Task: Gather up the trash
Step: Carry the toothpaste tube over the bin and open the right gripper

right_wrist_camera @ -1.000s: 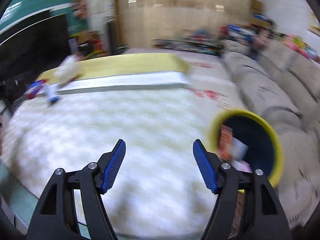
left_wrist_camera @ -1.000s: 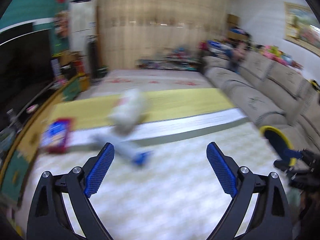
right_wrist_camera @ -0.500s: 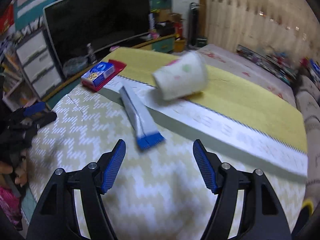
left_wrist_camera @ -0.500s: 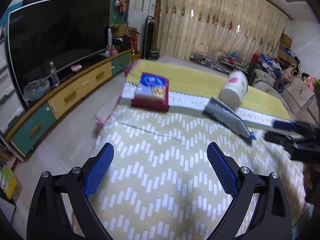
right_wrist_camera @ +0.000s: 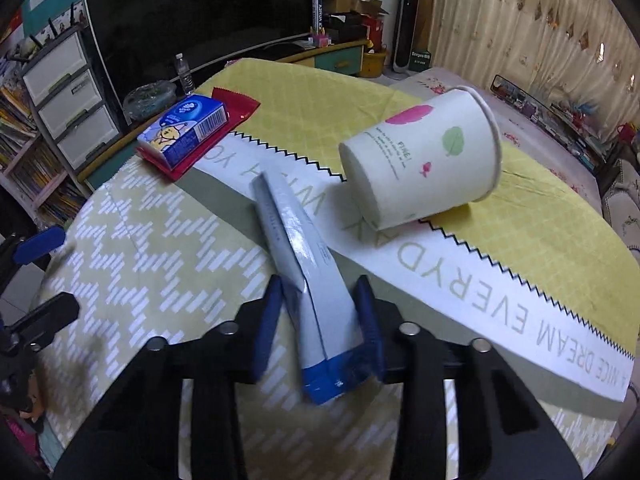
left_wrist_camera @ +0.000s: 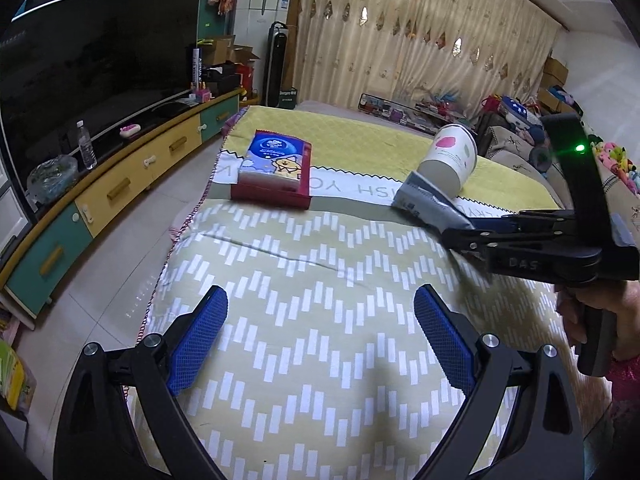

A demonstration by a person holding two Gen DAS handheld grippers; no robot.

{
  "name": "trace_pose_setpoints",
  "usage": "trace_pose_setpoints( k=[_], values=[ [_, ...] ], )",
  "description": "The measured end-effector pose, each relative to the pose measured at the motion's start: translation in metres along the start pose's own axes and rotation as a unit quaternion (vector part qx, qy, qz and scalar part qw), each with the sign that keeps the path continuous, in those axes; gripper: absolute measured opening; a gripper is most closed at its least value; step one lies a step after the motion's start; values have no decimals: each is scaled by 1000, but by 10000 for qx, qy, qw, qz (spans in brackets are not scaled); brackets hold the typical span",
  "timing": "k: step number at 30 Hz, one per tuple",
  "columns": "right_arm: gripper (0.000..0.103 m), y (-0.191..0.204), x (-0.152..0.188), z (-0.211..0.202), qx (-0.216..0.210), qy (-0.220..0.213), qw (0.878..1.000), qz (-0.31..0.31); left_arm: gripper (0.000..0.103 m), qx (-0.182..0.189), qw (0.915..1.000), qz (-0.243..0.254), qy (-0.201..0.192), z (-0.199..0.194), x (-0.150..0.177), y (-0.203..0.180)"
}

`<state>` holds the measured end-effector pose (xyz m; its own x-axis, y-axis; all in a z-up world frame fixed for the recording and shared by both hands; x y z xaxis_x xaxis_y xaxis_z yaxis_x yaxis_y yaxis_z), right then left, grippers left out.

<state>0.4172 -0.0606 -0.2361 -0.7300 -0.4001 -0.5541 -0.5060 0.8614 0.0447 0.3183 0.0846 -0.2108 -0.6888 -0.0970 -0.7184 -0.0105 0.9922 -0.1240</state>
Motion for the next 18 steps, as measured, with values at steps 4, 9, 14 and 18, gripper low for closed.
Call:
trace_pose_setpoints(
  k=[4, 9, 14, 18],
  values=[
    [33, -12, 13, -39, -108, -340, 9989, 319, 94, -4, 10000, 50, 14, 1, 1, -4],
    [34, -51, 44, -96, 15, -874, 9918, 934, 95, -22, 9999, 117, 14, 0, 2, -8],
    [34, -155, 106, -158, 1074, -1289, 9643, 2047, 95, -19, 9999, 132, 6, 0, 2, -10],
    [34, -245, 175, -192, 1963, -1225, 9233, 3066, 95, -27, 9999, 152, -41, -3, 1, -11]
  ],
)
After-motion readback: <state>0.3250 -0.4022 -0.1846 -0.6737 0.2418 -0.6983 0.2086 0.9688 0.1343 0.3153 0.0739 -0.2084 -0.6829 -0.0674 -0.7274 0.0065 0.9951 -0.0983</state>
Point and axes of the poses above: each gripper's, at about its wrist camera, not at the fingertips, and z roughly the way its jaws point, y to its left, x to its underside, the point moved 10 cm from there along z, roughly the way its jaws point, and after that the axes turned 2 degrees about z, right-handed, at the moved point
